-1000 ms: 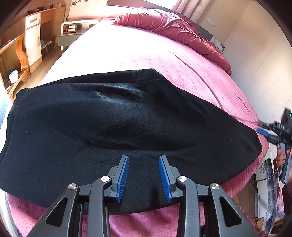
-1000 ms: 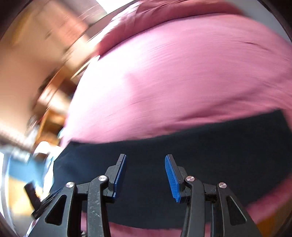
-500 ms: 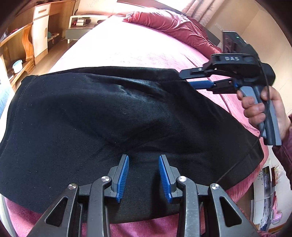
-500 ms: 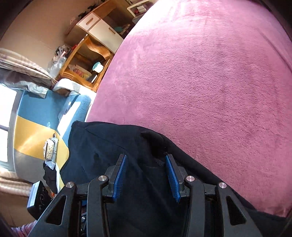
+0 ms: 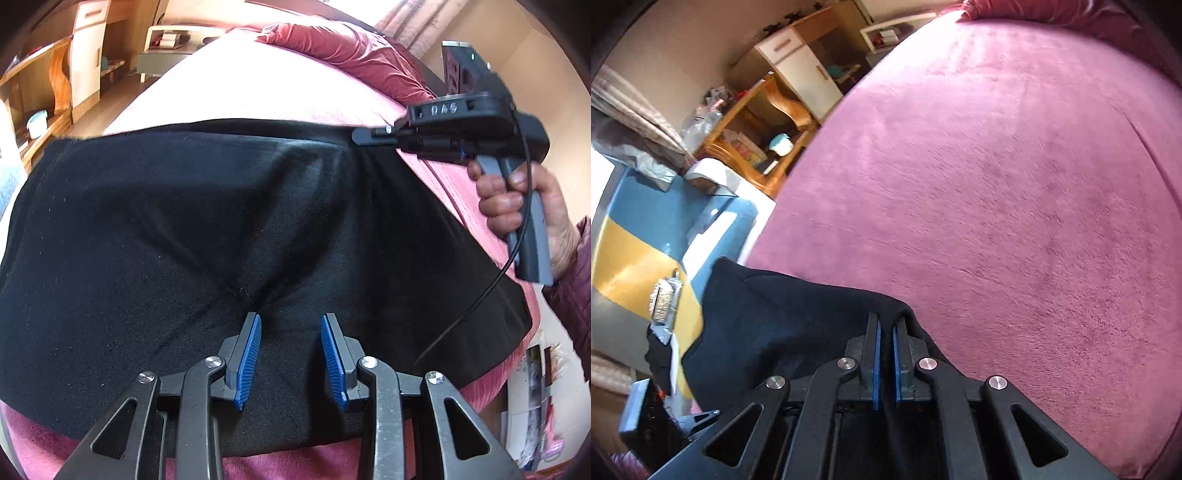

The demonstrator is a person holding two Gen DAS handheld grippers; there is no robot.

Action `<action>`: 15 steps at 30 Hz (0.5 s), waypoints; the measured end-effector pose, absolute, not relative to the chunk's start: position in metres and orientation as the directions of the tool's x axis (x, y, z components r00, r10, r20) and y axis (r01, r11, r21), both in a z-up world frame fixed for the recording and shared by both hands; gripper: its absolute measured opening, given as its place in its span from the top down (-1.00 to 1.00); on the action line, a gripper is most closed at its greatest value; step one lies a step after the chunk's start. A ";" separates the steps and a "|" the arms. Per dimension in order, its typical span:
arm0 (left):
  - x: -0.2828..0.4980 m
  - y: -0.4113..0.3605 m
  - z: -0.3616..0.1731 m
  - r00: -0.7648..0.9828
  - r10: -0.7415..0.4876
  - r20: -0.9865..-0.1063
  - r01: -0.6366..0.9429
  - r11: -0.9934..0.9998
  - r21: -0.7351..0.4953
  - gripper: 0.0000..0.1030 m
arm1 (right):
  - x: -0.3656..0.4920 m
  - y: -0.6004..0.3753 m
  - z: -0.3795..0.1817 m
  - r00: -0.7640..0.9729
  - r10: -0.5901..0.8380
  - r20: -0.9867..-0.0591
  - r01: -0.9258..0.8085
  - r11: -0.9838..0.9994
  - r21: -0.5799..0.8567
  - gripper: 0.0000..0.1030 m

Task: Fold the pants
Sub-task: 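Grasp the folded pants edge with the right tool while the left tool grasps the opposite edge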

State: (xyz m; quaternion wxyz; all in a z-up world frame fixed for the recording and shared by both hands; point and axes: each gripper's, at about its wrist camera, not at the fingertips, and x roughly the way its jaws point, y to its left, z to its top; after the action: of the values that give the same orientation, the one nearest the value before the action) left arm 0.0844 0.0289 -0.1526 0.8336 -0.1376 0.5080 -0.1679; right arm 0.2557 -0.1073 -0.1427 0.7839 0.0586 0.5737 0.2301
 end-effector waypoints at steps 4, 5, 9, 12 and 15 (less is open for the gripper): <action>0.092 0.034 -0.156 0.417 -0.421 -0.805 0.114 0.903 -0.413 0.33 | 0.257 -0.096 -0.160 0.250 0.378 -0.892 -0.289 0.908 0.304 0.90; 0.093 0.036 -0.155 0.414 -0.424 -0.806 0.112 0.902 -0.417 0.33 | 0.256 -0.096 -0.158 0.254 0.372 -0.893 -0.283 0.911 0.299 0.90; 0.090 0.051 -0.143 0.411 -0.429 -0.805 0.085 0.897 -0.434 0.28 | 0.248 -0.094 -0.145 0.276 0.359 -0.892 -0.288 0.916 0.280 0.74; 0.081 0.083 -0.122 0.469 -0.412 -0.781 0.030 0.891 -0.452 0.00 | 0.231 -0.101 -0.129 0.318 0.344 -0.883 -0.270 0.926 0.263 0.19; 0.066 0.132 -0.107 0.526 -0.366 -0.767 -0.070 0.881 -0.469 -0.01 | 0.204 -0.110 -0.111 0.376 0.338 -0.863 -0.271 0.930 0.246 0.02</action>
State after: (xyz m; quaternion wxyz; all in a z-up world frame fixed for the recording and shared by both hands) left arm 0.0656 0.1324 -0.1069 0.8433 -0.2280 0.4788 -0.0878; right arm 0.2038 -0.1103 -0.1106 0.8290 0.0316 0.5273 0.1837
